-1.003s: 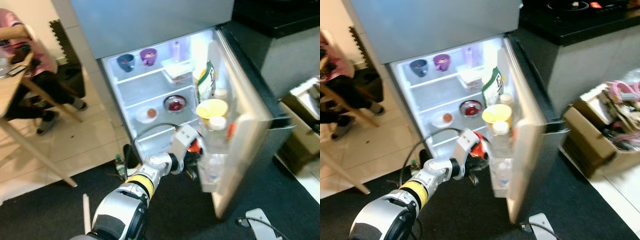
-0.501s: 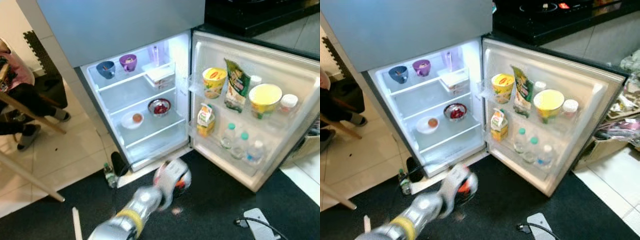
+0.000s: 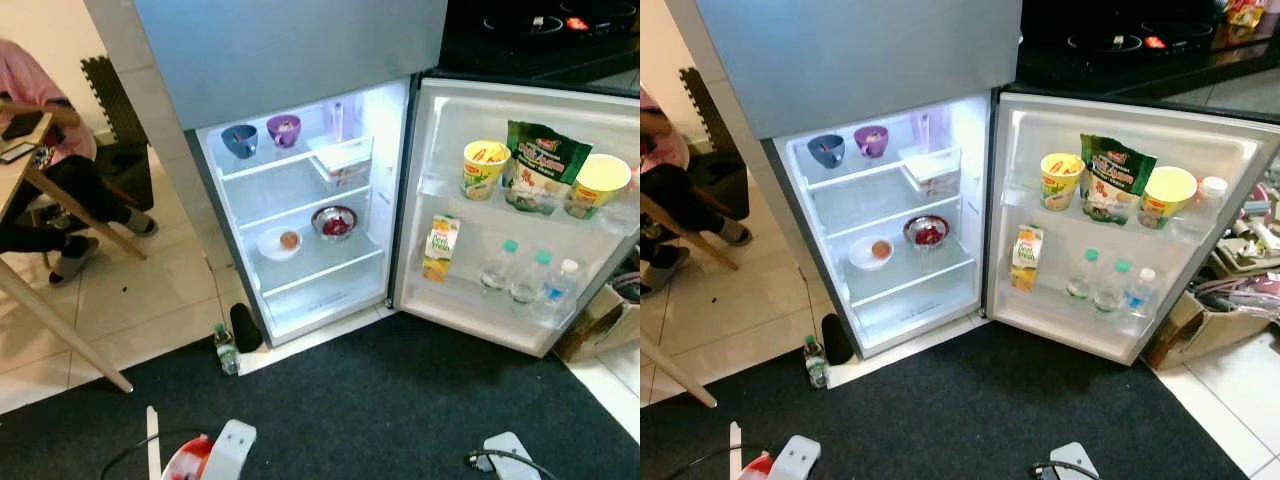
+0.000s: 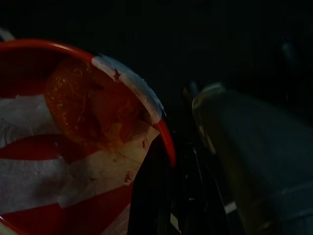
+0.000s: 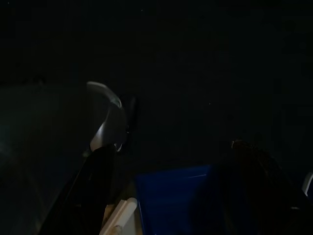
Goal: Restocking fridge
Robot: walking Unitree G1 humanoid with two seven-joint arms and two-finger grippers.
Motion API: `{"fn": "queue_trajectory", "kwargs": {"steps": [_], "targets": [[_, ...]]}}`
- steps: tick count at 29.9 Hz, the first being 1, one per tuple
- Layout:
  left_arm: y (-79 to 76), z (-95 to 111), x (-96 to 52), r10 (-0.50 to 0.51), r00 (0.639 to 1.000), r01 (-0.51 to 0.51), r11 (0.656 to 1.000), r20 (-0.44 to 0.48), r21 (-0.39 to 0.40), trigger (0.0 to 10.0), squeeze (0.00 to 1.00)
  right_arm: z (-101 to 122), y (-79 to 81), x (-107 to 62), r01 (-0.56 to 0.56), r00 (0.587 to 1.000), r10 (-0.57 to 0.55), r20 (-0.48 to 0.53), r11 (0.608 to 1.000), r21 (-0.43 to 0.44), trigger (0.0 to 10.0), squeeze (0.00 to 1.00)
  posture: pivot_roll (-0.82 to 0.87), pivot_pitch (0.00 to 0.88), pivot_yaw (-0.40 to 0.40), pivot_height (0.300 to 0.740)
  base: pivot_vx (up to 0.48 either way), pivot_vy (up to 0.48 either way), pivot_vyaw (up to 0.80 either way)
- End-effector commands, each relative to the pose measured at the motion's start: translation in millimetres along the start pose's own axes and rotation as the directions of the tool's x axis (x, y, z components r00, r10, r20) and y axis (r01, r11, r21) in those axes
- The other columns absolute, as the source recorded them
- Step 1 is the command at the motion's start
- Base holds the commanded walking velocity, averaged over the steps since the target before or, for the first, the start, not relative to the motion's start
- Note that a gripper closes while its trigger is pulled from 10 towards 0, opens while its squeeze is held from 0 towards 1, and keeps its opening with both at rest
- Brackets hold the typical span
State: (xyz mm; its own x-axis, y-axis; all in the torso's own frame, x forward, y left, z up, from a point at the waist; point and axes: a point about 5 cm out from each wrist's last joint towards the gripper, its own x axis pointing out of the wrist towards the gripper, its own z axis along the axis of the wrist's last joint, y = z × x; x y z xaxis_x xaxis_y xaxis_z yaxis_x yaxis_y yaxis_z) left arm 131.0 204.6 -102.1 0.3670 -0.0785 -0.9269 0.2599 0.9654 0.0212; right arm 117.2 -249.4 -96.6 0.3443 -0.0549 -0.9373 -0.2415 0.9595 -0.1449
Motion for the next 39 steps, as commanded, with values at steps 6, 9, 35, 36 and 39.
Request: {"fn": "queue_trajectory", "kwargs": {"steps": [6,9,35,36,39], "targets": [[-1.7,-19,-2.0,0.022,0.998,-0.024,0.998,-0.050,-0.050,10.0,0.00,-2,1.8,0.3,-0.005,1.000,0.005,-0.017,1.000,0.011,10.0,0.00,-0.08,0.000,0.036,0.740,0.000,0.000,0.79],[-2.9,-16,-1.2,0.022,0.999,-0.025,0.998,-0.043,-0.052,10.0,0.00,-2,1.6,0.3,-0.006,1.000,0.006,-0.020,1.000,0.010,10.0,0.00,-0.08,0.000,0.033,0.740,0.000,0.000,0.79],[-18.4,-9,3.0,-0.004,0.999,0.002,0.999,-0.039,-0.050,10.0,0.00,0,1.0,0.7,0.002,0.999,-0.002,-0.034,1.000,-0.009,10.0,0.00,-0.07,0.000,0.019,0.740,0.000,0.000,0.78],[-19.0,-9,3.1,-0.005,0.999,0.003,0.999,-0.040,-0.053,10.0,0.00,1,0.2,0.7,0.013,1.000,-0.012,-0.028,1.000,0.008,10.0,0.00,-0.07,0.000,0.018,0.740,0.000,0.000,0.00],[-19.8,-10,3.1,-0.008,0.999,0.006,0.998,-0.043,-0.058,10.0,0.00,1,-0.4,0.7,0.016,0.999,-0.016,-0.031,1.000,0.011,10.0,0.00,-0.07,0.000,0.014,0.740,0.000,0.000,0.00]]}}
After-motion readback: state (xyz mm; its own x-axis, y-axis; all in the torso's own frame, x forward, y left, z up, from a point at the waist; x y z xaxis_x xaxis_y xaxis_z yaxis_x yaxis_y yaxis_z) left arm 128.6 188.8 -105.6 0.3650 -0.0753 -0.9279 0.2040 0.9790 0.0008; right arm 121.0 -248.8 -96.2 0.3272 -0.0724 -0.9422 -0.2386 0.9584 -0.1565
